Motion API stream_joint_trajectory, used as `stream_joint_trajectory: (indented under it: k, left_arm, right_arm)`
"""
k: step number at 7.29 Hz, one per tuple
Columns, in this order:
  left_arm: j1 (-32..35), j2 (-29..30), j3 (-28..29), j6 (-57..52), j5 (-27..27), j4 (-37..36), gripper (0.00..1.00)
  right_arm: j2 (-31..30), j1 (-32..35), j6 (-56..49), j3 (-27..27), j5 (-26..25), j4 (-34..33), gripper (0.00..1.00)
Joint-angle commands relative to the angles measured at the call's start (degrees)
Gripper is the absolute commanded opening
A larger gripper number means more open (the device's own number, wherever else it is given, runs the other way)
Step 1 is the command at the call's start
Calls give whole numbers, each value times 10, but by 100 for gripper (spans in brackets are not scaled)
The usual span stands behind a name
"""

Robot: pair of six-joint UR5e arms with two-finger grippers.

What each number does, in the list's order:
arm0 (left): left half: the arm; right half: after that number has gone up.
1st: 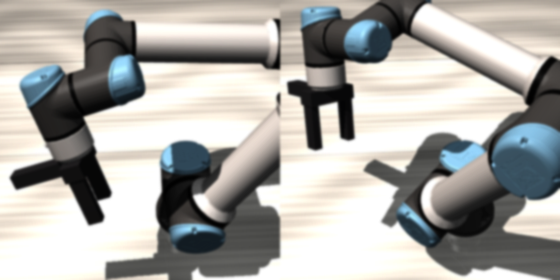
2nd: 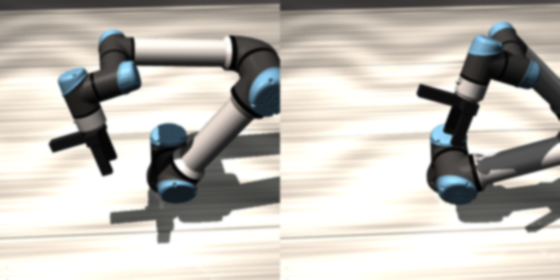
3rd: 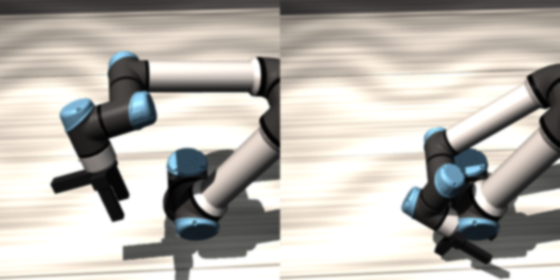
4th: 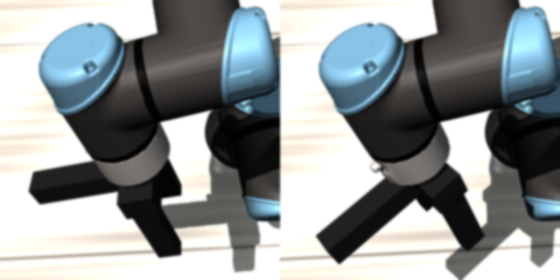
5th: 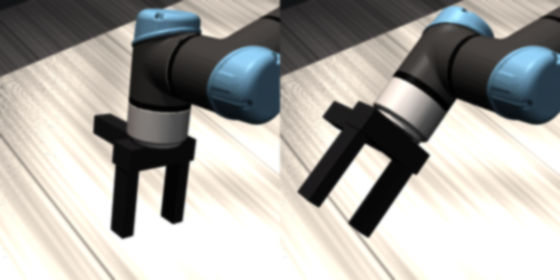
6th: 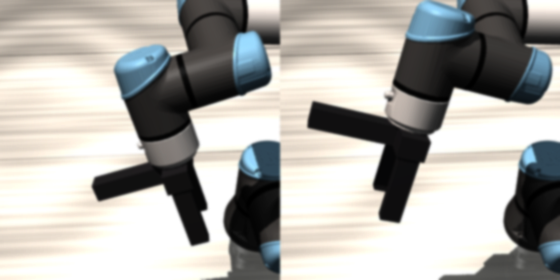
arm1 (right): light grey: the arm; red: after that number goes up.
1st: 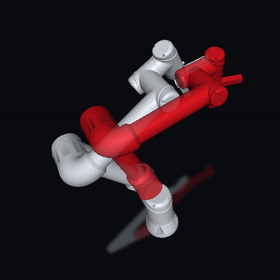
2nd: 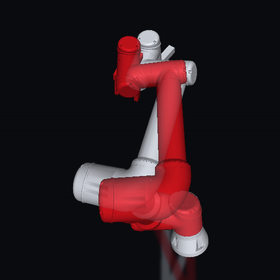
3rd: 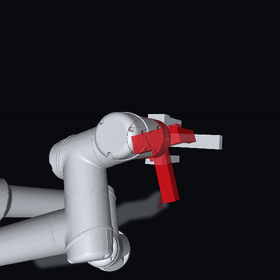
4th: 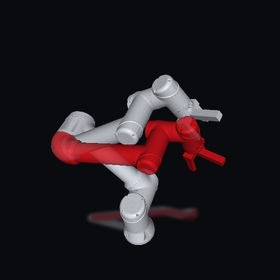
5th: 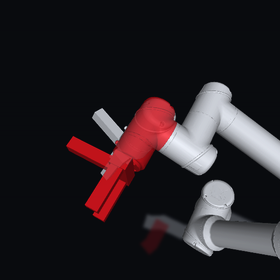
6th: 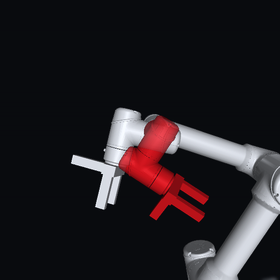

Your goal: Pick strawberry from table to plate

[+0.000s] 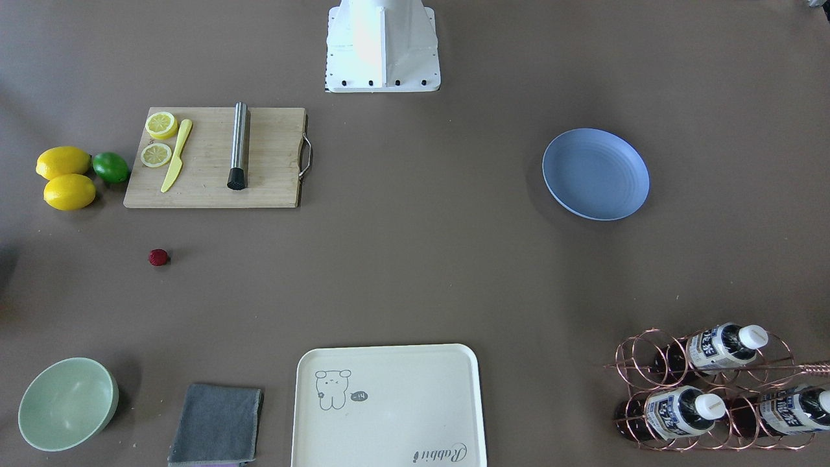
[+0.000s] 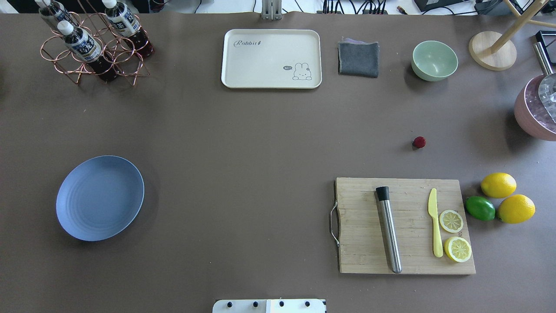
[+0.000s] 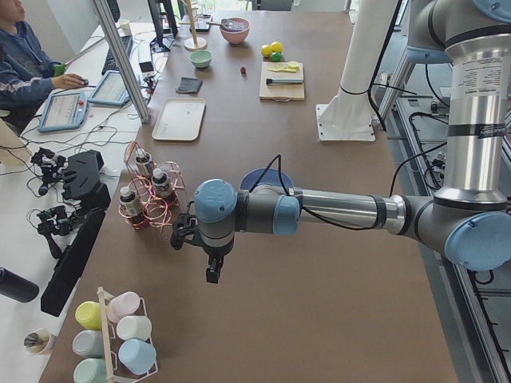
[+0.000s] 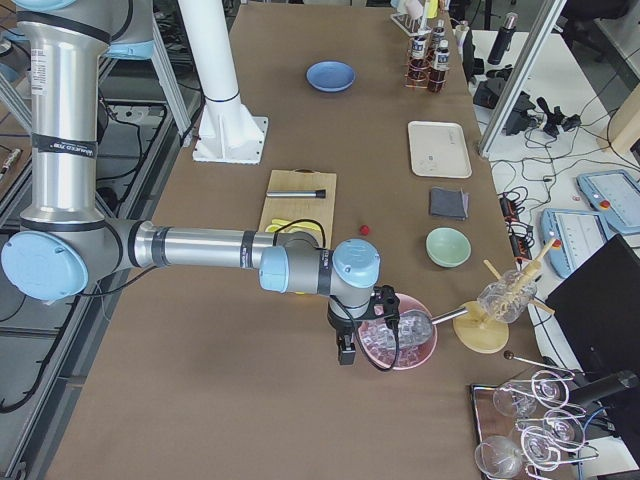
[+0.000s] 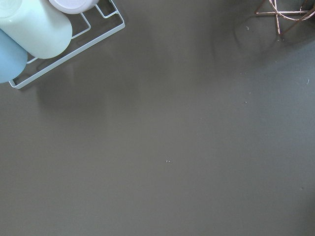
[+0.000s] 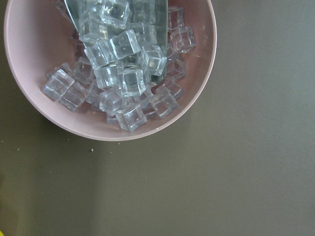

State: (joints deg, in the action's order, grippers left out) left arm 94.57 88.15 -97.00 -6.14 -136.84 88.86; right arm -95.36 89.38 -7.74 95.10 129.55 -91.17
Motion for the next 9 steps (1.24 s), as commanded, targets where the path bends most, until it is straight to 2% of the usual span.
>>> stream_joint_trajectory:
  k: [1, 9]
  left_arm:
    - [0, -1, -2, -3, 1, 0, 99]
    - [-2, 2, -12, -3, 10, -1, 99]
  right_arm:
    - [0, 0, 0, 0, 0, 0, 100]
    - [0, 0, 1, 7, 0, 0, 100]
